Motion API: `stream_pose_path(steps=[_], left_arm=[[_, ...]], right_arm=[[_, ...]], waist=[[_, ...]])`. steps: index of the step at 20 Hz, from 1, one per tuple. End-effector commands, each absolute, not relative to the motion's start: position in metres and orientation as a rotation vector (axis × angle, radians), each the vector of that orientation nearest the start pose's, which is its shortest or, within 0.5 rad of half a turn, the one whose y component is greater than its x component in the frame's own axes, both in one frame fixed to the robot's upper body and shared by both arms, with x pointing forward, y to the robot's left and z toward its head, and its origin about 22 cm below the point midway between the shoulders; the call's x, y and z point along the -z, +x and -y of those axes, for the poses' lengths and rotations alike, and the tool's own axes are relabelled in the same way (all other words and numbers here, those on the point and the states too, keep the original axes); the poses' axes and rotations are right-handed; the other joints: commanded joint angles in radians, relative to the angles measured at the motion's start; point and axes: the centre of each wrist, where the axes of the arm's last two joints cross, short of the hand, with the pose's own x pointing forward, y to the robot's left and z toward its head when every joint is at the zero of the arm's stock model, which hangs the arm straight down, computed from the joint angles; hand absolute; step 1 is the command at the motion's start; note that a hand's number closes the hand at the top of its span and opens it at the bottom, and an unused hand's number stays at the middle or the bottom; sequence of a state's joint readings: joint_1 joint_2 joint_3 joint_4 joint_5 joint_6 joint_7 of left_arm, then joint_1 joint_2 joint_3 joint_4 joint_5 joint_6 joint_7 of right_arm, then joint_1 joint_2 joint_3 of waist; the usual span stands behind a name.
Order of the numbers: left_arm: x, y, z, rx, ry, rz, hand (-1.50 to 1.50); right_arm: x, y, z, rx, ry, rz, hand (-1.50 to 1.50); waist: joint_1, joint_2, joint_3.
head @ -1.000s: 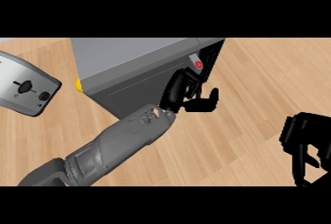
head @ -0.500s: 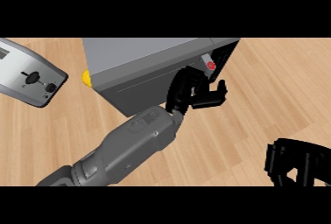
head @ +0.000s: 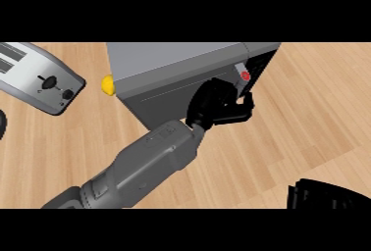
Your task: Pick up the milk, place it into the microwave and close the microwave
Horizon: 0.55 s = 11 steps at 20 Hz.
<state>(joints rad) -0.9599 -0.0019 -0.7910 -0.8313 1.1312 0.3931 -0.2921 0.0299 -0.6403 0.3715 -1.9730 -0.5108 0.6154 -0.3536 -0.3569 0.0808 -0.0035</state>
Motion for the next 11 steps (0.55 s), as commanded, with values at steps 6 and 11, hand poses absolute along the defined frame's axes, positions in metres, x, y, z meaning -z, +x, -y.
stream_pose_path(steps=[6,11], left_arm=[[-0.013,0.365,-0.052,-0.114,-0.509,1.367,1.50],[-0.006,0.362,-0.049,-0.103,-0.558,1.348,1.50]], right_arm=[[-0.092,0.174,0.228,-0.775,1.024,1.788,1.50],[-0.098,0.160,0.215,-0.776,1.028,1.805,1.50]], waist=[[0.060,0.004,-0.006],[0.072,0.002,-0.007]])
